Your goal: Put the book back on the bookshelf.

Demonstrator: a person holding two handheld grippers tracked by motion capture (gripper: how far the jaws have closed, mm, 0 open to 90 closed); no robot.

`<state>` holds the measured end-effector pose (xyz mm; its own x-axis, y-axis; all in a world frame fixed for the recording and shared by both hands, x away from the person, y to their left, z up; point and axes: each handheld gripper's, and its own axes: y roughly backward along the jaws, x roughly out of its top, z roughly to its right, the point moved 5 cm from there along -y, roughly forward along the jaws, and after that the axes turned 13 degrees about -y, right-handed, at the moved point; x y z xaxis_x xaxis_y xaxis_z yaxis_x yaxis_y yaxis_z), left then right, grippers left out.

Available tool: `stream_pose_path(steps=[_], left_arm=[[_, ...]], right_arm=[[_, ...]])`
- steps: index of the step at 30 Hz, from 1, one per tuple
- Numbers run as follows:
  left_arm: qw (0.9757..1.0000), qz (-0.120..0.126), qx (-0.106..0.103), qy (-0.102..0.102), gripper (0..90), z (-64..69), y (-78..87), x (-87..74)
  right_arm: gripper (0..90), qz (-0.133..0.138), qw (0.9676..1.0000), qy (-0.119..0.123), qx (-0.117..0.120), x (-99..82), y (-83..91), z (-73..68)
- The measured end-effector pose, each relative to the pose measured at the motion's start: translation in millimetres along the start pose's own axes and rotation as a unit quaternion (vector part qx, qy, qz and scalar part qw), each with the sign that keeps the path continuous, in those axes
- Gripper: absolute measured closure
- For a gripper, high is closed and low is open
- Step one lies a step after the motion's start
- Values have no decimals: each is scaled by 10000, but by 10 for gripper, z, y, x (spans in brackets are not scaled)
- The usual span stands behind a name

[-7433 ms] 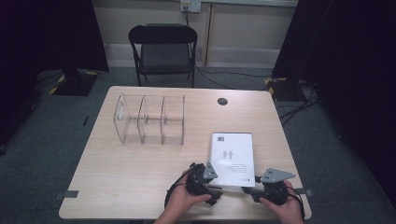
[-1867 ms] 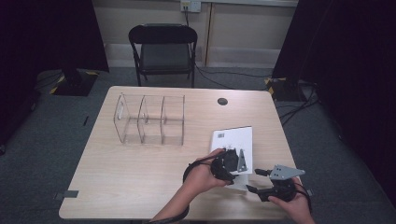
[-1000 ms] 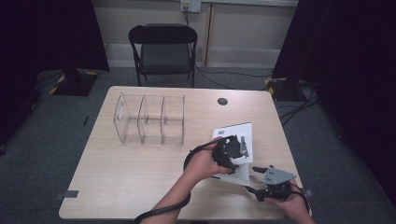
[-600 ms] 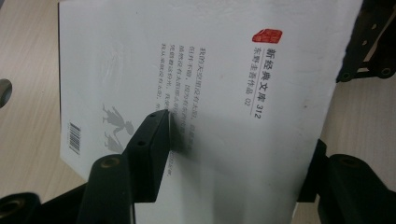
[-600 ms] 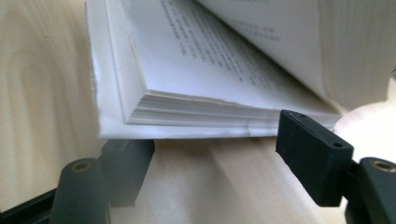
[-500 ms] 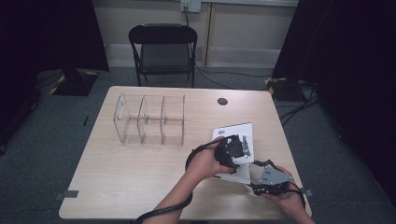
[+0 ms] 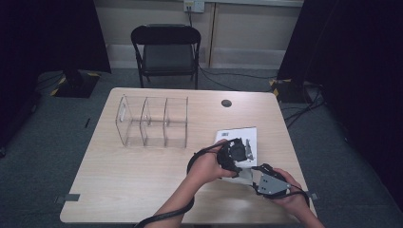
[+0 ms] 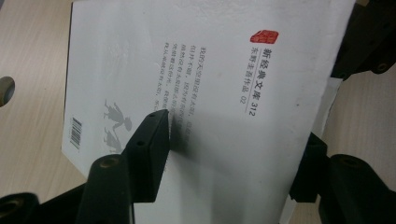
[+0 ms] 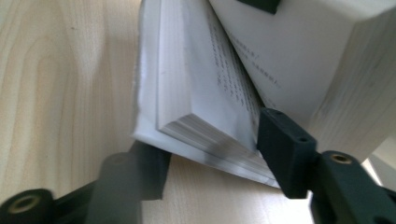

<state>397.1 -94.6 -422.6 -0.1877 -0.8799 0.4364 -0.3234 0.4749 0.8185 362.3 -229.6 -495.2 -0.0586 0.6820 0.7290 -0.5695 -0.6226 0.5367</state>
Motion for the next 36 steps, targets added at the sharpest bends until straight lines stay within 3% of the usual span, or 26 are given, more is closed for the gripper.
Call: stream_pose_path(steps=[2,4,5,6,9,10,12,15,18,21,27,36], left_arm=[[9998,55,-168,-64,336,45,-17,-28],[9998,122,-153,-92,316,46,16,-42],[9990,412,-16,153,268,25,120,-79],[9987,463,29,220,221,12,185,-113],[9981,520,64,328,224,17,276,-194],[9972,575,96,466,220,41,321,-297],[9970,578,72,519,206,63,332,-350],[9936,704,89,879,170,108,404,-526],[9930,741,84,919,159,132,422,-567],[9908,841,123,1052,182,162,467,-716],[9882,791,45,1308,173,255,379,-990],[9848,607,-119,1620,171,438,88,-1265]], right_arm=[[527,8,9999,-41,117,50,18,22],[532,-108,9998,-16,151,81,24,31],[534,-117,9998,-60,166,87,28,33],[535,-117,9997,-128,191,94,40,39],[550,-48,9988,-407,270,155,108,92],[561,-33,9985,-468,290,182,140,116],[571,-45,9982,-516,304,205,173,136],[592,-82,9974,-632,343,239,266,215],[596,-78,9968,-718,352,252,279,239],[602,-88,9957,-829,396,292,297,283],[634,-52,9940,-979,475,342,394,363],[656,-200,9933,-1014,520,418,464,400]])
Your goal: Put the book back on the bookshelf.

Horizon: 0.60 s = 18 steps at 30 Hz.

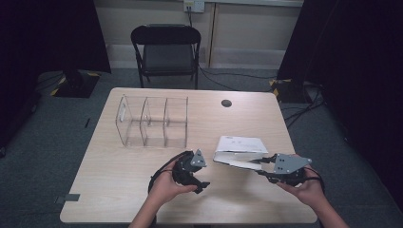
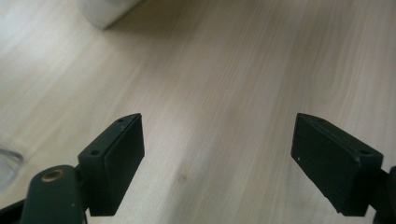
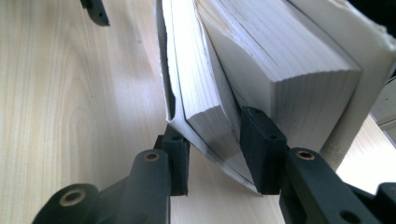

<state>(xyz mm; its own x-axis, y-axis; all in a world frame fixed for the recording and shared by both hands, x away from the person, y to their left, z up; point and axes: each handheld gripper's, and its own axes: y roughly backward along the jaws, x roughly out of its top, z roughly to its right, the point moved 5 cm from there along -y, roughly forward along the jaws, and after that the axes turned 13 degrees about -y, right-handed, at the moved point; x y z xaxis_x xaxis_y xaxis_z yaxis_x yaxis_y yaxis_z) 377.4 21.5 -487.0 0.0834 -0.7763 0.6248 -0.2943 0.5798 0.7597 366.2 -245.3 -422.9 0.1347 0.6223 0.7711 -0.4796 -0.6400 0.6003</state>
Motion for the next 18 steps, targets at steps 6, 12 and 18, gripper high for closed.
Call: stream_pose_path(steps=[6,12,18], left_arm=[[9999,-46,-29,118,173,37,-74,-130],[9999,-102,-9,29,174,79,-134,-193],[9998,-157,-65,-57,168,97,-176,-222]], right_arm=[[683,-187,9998,46,-57,91,22,30],[699,-411,9990,141,65,169,71,64],[716,-736,9970,236,104,263,99,95]])
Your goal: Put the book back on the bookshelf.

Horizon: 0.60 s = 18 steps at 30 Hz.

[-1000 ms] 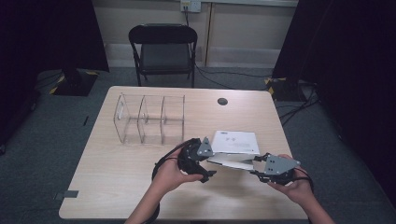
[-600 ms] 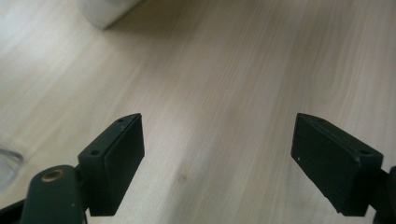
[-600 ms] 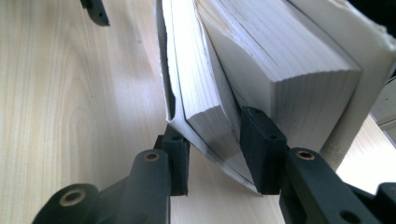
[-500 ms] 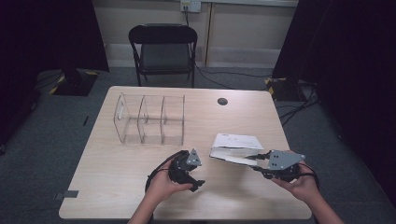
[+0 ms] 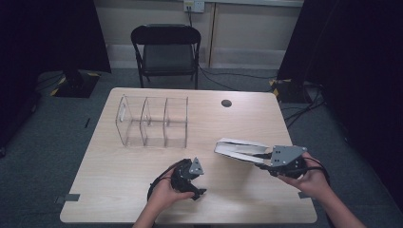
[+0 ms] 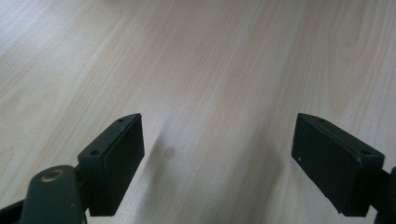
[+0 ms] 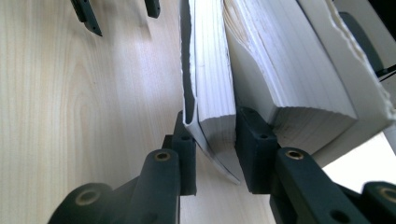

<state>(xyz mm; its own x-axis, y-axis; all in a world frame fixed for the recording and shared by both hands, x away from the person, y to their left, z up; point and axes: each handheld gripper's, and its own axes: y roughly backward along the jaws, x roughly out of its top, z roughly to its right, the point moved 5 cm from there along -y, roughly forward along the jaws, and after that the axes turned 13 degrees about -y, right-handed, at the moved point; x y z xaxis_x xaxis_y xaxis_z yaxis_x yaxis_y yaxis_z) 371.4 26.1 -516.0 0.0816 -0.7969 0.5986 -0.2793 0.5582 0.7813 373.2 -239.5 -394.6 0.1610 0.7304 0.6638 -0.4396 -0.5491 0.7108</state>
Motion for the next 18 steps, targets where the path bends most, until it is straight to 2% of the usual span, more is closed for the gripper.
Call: stream_pose_path(steps=[10,14,18], left_arm=[[10000,-2,63,-13,161,-20,-51,-50],[10000,47,34,37,158,-31,-44,-83],[9997,179,37,184,150,-31,-55,-104]], right_arm=[[717,-145,9994,35,328,55,72,37],[720,-195,9987,-11,461,84,115,42],[722,-232,9982,-59,546,104,142,43]])
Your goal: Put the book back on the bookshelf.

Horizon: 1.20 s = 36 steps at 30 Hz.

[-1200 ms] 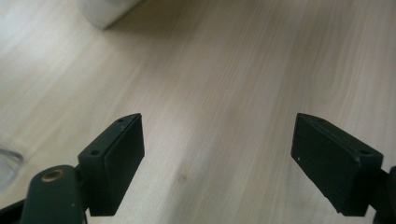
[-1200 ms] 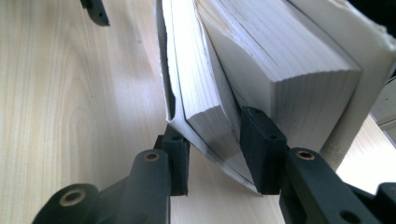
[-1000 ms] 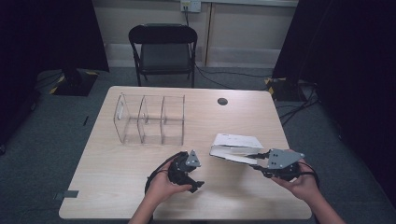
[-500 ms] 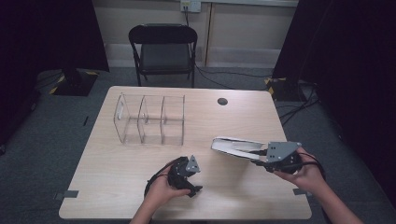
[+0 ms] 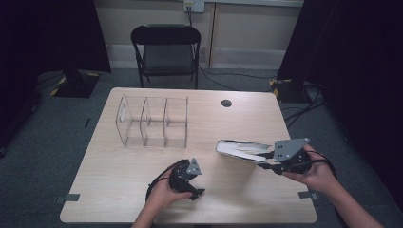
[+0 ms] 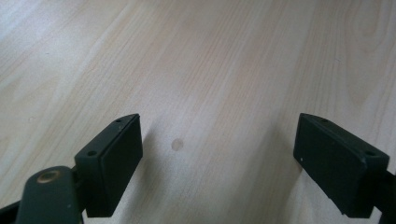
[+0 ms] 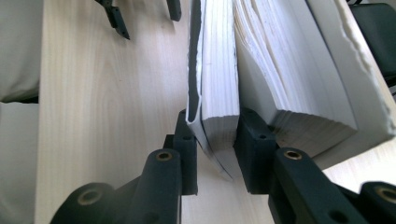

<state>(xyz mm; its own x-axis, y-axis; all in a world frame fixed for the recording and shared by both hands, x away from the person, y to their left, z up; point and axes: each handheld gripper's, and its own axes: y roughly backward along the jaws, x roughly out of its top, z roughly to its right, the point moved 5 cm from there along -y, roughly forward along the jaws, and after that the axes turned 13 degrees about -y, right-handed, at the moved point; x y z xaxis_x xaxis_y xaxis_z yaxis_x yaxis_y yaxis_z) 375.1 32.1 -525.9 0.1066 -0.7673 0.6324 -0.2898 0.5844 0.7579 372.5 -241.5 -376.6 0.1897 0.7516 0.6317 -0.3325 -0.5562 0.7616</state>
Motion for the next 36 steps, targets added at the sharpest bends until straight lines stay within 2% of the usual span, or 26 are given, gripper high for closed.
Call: stream_pose_path(steps=[5,13,16,17,19,23,32,36], left_arm=[[9998,189,2,89,140,-5,-1,-44],[9993,377,3,82,87,-8,-25,-74],[9992,388,-23,53,53,1,-32,-74],[9992,388,-46,-5,33,12,-43,-80],[9991,419,-38,4,0,24,-57,-78],[9990,435,-32,20,0,26,-57,-78],[9990,437,-32,19,0,25,-57,-78],[9990,445,-35,23,0,25,-58,-78]], right_arm=[[722,-56,9999,-117,103,25,22,-1],[723,-95,9995,-208,228,52,46,3],[726,-99,9993,-215,290,56,62,-5],[732,-183,9993,-177,258,60,75,-19],[740,-307,9993,-161,137,65,87,-12],[748,-461,9988,-182,43,81,107,13],[748,-498,9986,-56,135,91,116,8],[750,-472,9984,-97,291,94,149,-18]])
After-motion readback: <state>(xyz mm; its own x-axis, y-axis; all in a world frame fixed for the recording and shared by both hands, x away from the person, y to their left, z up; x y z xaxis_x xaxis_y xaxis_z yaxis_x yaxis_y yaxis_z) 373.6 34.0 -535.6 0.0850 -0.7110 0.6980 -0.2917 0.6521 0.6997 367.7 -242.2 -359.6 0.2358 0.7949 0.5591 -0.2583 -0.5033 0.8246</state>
